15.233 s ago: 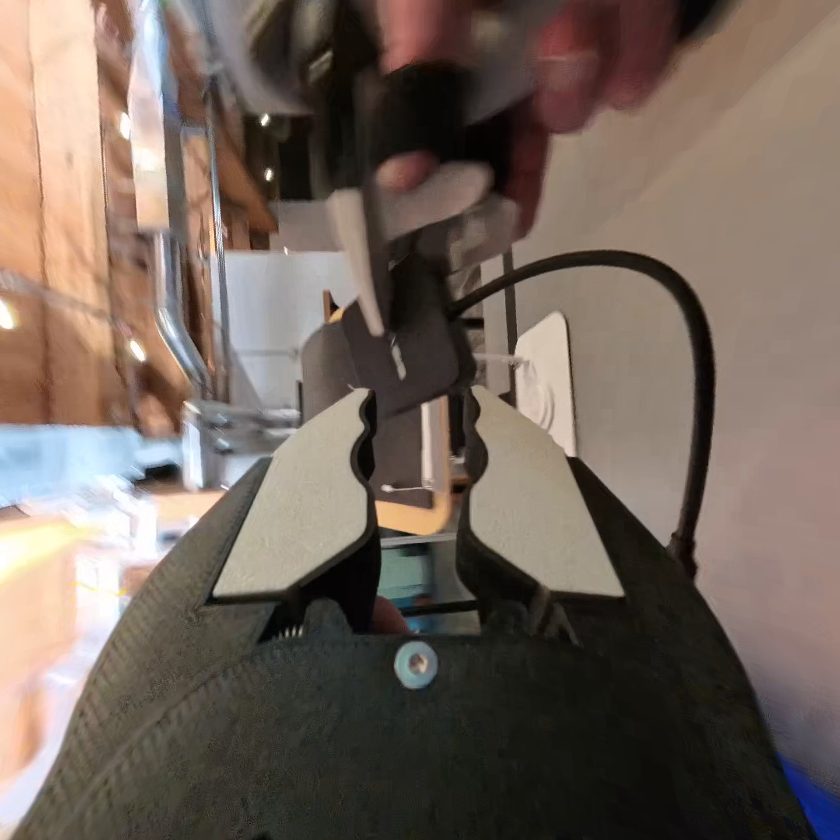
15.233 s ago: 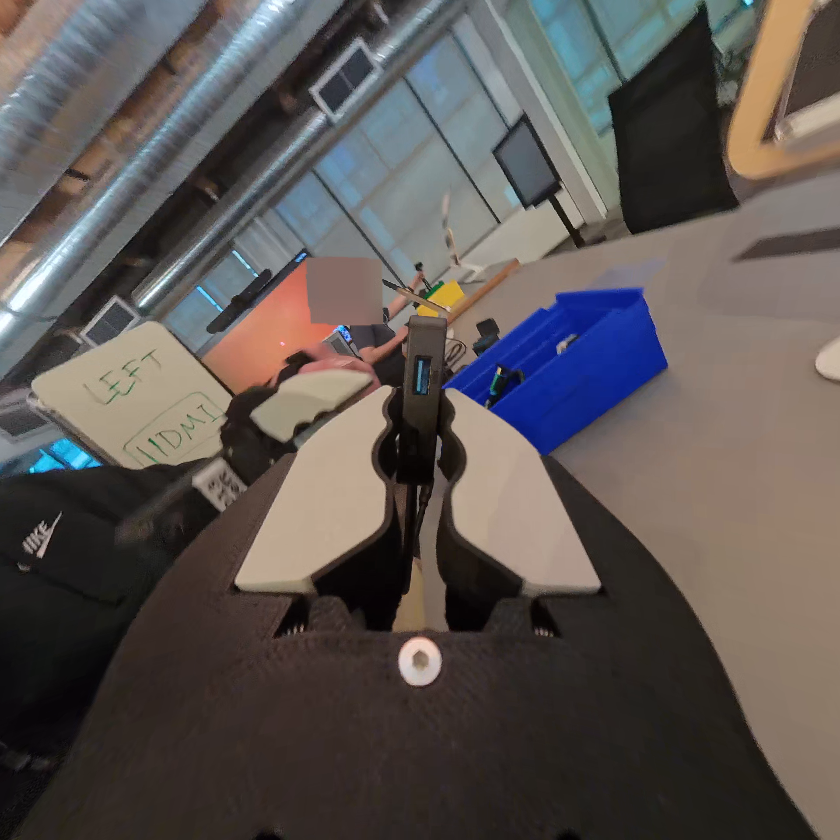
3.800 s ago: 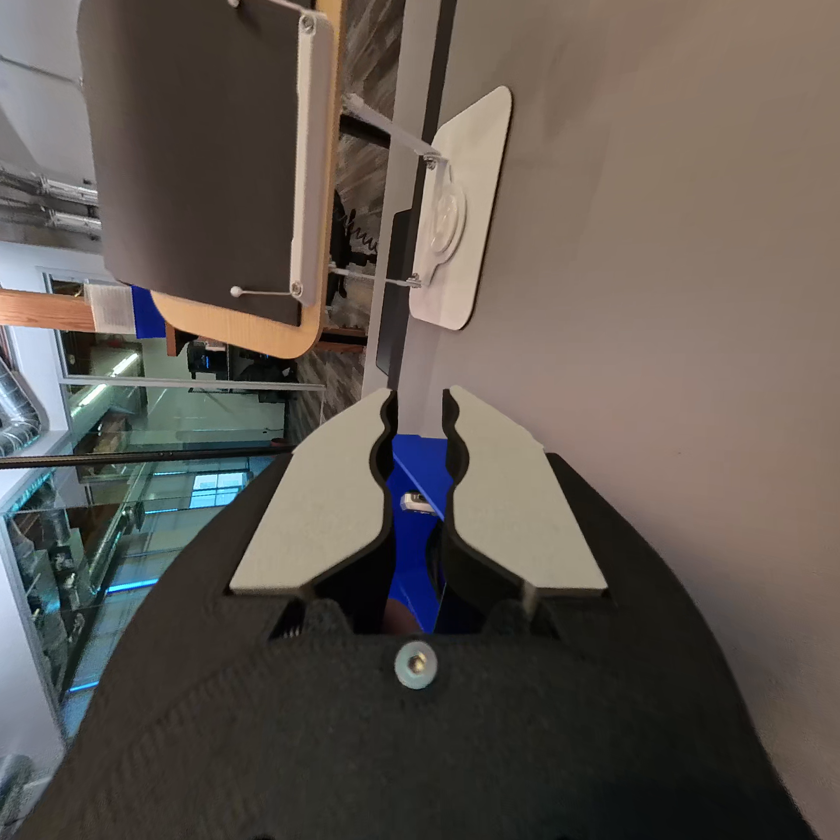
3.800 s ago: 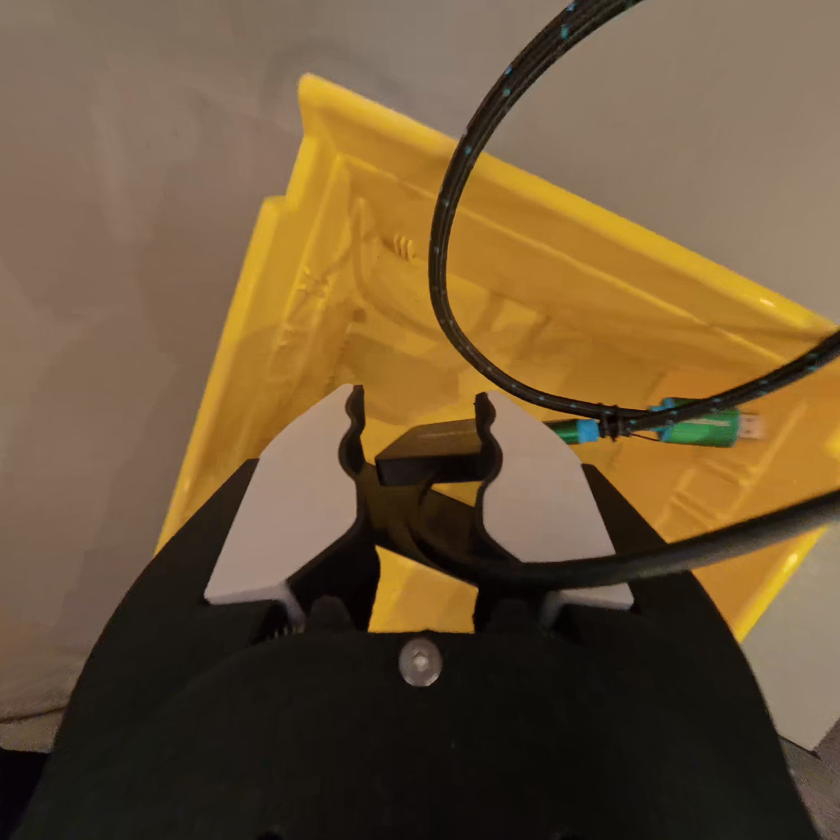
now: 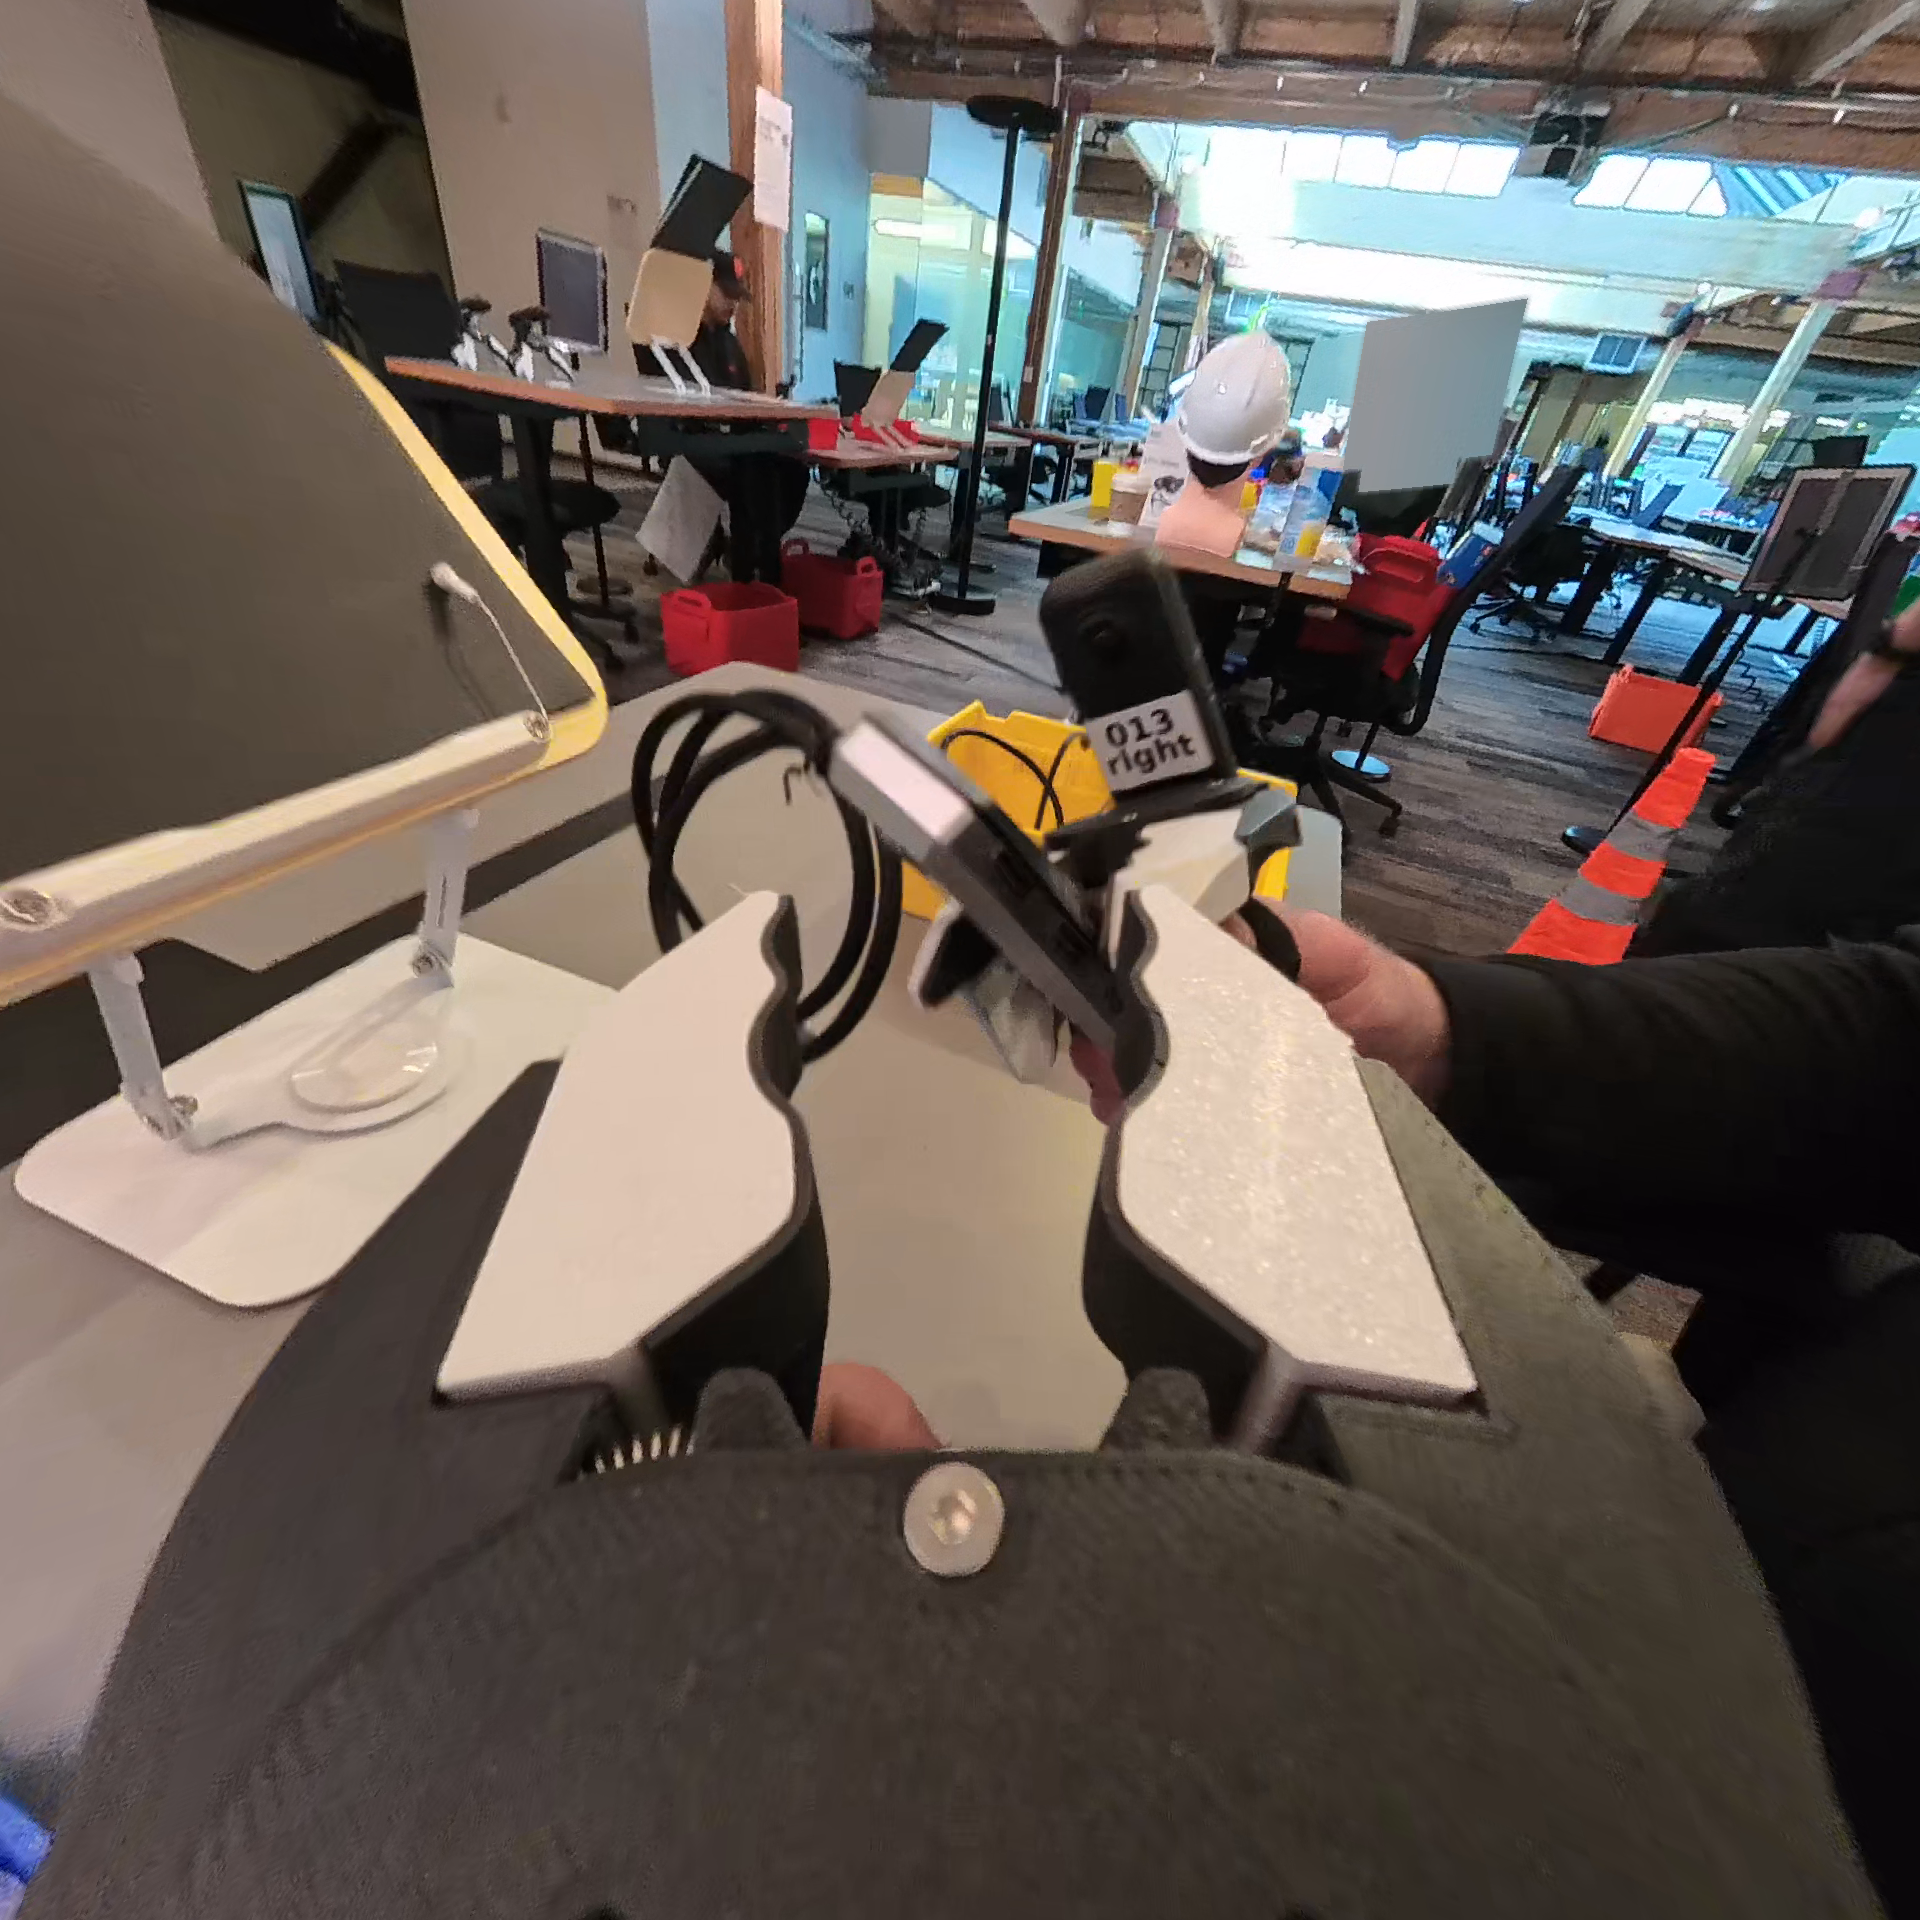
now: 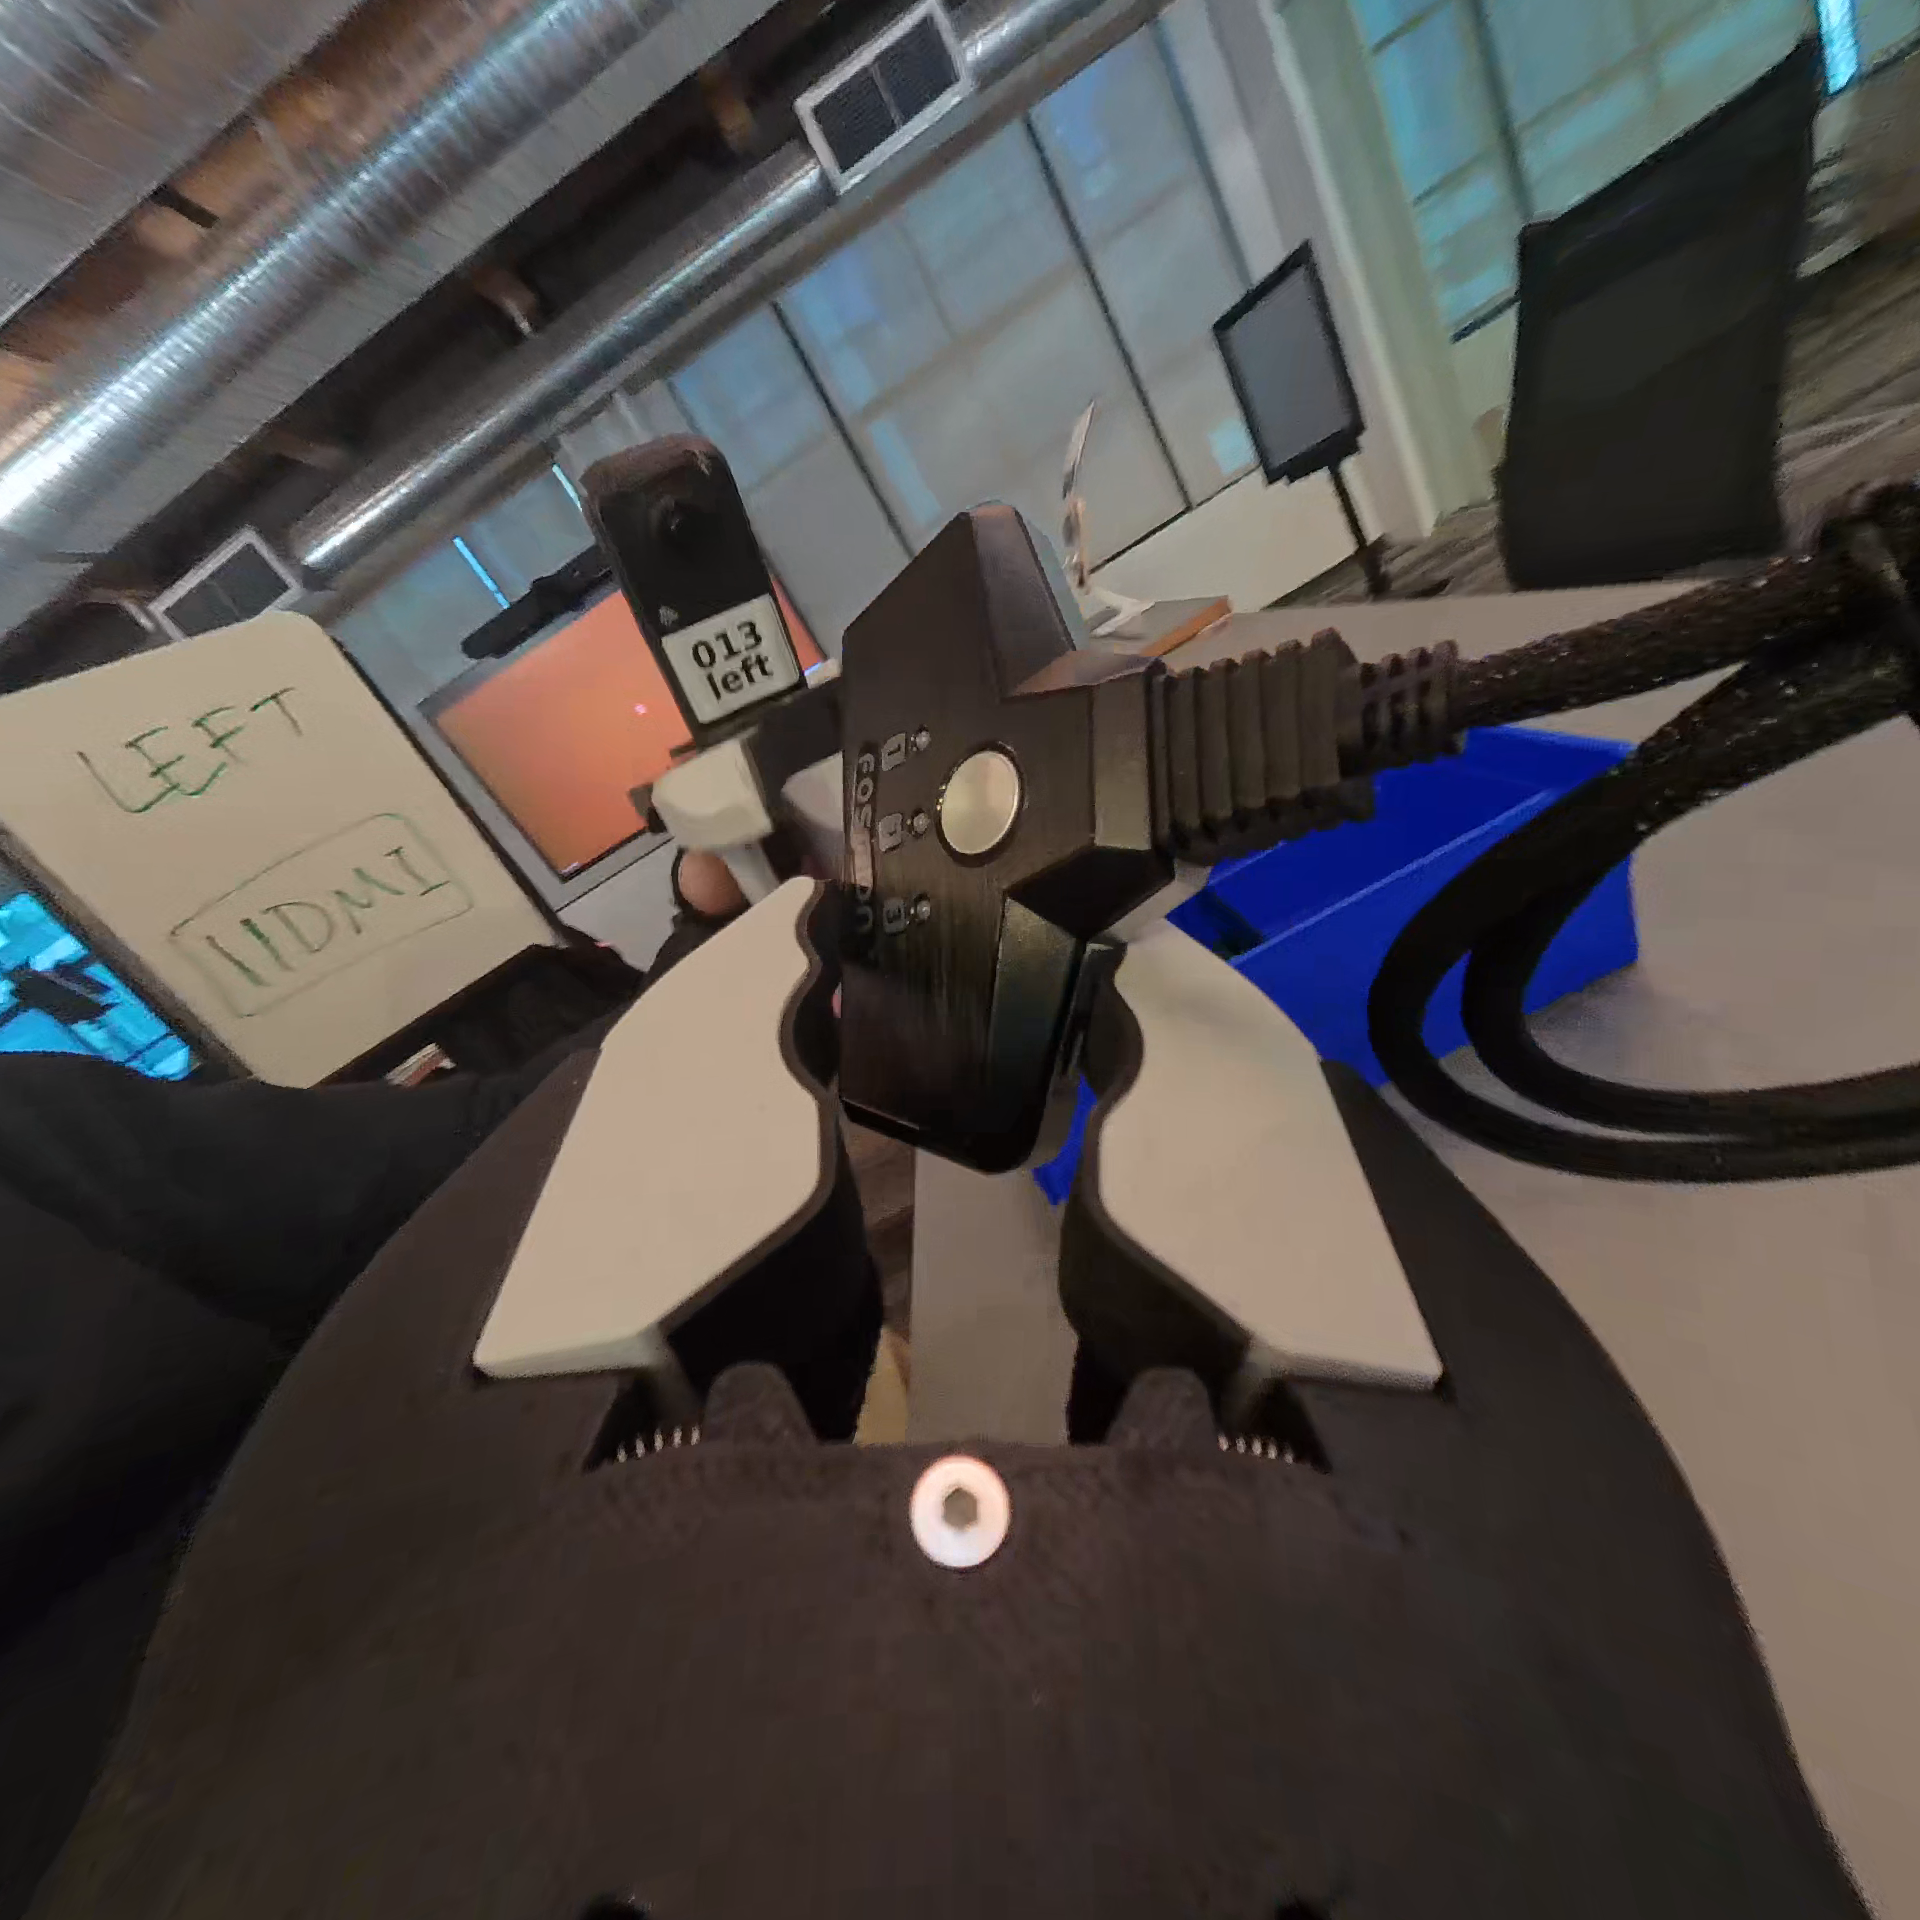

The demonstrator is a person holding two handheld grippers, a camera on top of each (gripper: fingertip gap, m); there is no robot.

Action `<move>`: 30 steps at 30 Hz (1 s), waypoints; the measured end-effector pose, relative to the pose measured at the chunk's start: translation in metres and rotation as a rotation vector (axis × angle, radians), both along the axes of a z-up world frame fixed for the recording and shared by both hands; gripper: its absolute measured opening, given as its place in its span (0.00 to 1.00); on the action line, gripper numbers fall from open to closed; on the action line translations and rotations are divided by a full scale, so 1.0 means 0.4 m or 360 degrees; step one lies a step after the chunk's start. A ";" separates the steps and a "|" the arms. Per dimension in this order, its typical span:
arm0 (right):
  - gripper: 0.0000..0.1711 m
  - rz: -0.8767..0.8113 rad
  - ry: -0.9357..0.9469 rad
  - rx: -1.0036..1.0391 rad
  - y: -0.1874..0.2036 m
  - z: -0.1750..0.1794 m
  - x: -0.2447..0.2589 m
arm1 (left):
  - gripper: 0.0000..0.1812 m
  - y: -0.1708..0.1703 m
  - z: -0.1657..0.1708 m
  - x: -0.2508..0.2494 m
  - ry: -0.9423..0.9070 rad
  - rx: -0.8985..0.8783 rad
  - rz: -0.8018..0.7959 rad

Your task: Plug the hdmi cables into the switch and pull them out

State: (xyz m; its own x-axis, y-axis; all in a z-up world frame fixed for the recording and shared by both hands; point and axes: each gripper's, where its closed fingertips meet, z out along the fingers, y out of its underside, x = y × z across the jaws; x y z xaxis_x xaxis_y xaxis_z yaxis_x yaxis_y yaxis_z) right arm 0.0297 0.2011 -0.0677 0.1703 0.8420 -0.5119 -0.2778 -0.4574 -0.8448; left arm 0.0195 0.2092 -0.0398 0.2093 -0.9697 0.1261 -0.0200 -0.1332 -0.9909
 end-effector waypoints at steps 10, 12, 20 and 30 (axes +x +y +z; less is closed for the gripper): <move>0.26 -0.0356 -0.0516 0.0404 0.012 -0.060 -0.034 | 0.14 0.006 -0.050 0.038 -0.0141 -0.0341 -0.0009; 0.26 -0.0349 -0.0585 0.0442 0.010 -0.064 -0.038 | 0.13 0.003 -0.050 0.034 -0.0125 -0.0344 -0.0039; 0.29 -0.0114 -0.0992 0.0558 -0.040 -0.121 -0.021 | 0.11 0.020 -0.024 0.001 -0.0106 -0.0318 -0.0004; 0.38 -0.0710 -0.1760 0.1331 -0.001 -0.105 0.024 | 0.11 0.024 -0.056 0.024 -0.0063 -0.0482 0.0029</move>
